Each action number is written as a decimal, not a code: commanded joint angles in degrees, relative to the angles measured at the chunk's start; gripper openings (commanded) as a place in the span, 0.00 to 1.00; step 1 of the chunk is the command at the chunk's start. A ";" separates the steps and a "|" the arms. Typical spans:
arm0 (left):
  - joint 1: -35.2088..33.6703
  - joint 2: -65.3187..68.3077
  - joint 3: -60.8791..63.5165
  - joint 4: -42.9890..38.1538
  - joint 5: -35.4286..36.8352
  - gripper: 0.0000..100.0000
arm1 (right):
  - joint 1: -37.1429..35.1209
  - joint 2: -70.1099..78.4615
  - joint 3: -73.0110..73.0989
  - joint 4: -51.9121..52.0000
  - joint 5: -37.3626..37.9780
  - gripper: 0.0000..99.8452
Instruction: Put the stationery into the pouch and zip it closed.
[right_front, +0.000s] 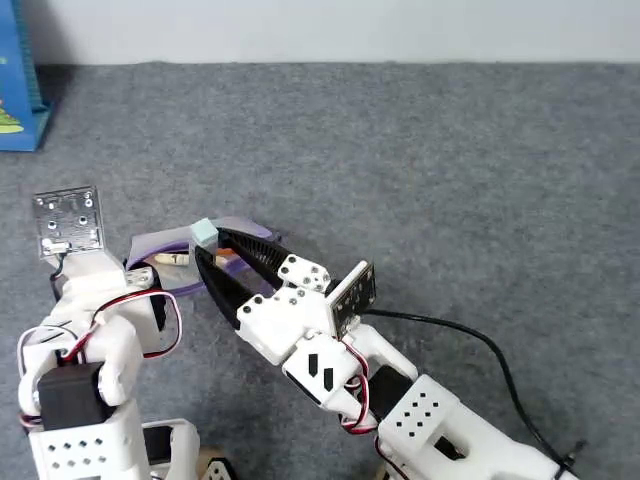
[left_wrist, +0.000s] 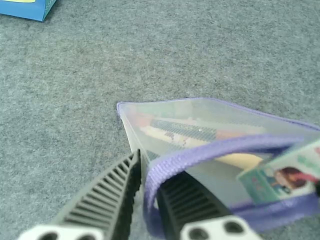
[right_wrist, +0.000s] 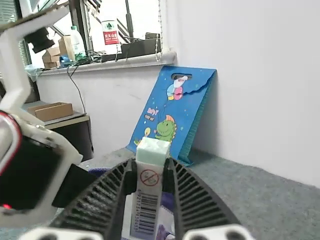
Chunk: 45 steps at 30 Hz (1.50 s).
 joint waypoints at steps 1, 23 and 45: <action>0.00 0.44 -0.92 0.09 -0.53 0.01 | -0.48 -0.66 -0.53 -1.54 0.70 0.05; 0.00 0.44 -0.04 0.00 -0.53 0.01 | 6.11 -2.07 -3.78 12.09 -0.35 0.10; 0.00 0.44 -0.04 0.09 -0.62 0.01 | 11.38 -8.04 -16.35 60.18 -9.49 0.20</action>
